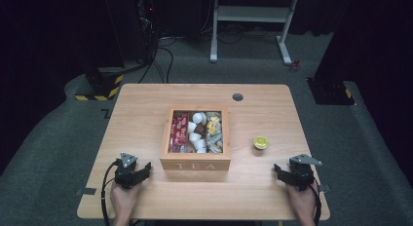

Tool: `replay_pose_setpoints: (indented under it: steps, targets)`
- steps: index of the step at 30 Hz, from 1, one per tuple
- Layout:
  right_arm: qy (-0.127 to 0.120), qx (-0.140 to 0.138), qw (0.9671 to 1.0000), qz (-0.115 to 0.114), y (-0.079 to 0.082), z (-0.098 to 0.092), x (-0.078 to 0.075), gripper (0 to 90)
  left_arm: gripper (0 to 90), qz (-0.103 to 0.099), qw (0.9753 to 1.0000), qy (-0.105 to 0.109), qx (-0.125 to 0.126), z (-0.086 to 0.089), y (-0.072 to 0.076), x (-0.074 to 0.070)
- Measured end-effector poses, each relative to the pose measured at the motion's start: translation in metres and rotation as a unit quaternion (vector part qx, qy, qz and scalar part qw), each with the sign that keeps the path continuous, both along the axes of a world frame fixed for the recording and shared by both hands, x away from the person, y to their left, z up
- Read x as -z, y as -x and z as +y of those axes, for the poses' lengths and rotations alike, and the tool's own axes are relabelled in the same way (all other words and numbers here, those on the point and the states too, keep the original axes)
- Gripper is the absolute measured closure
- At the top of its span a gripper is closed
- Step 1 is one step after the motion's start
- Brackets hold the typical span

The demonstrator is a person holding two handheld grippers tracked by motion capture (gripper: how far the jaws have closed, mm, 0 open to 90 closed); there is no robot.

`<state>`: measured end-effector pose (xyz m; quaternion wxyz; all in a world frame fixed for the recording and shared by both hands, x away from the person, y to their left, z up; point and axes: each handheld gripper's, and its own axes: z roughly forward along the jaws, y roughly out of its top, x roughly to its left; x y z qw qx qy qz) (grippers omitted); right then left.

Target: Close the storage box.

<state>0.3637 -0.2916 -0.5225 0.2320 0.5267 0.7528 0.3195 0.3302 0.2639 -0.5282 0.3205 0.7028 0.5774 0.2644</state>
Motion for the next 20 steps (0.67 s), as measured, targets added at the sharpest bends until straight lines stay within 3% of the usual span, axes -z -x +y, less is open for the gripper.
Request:
replay_pose_setpoints:
  steps: [20]
  targets:
    - [0.000, 0.001, 1.0000, 0.000, 0.0001, 0.0002, 0.0001, 31.8, 31.8, 0.004, 1.0000, 0.000, 0.003, -0.0019, 0.0004, 0.0002]
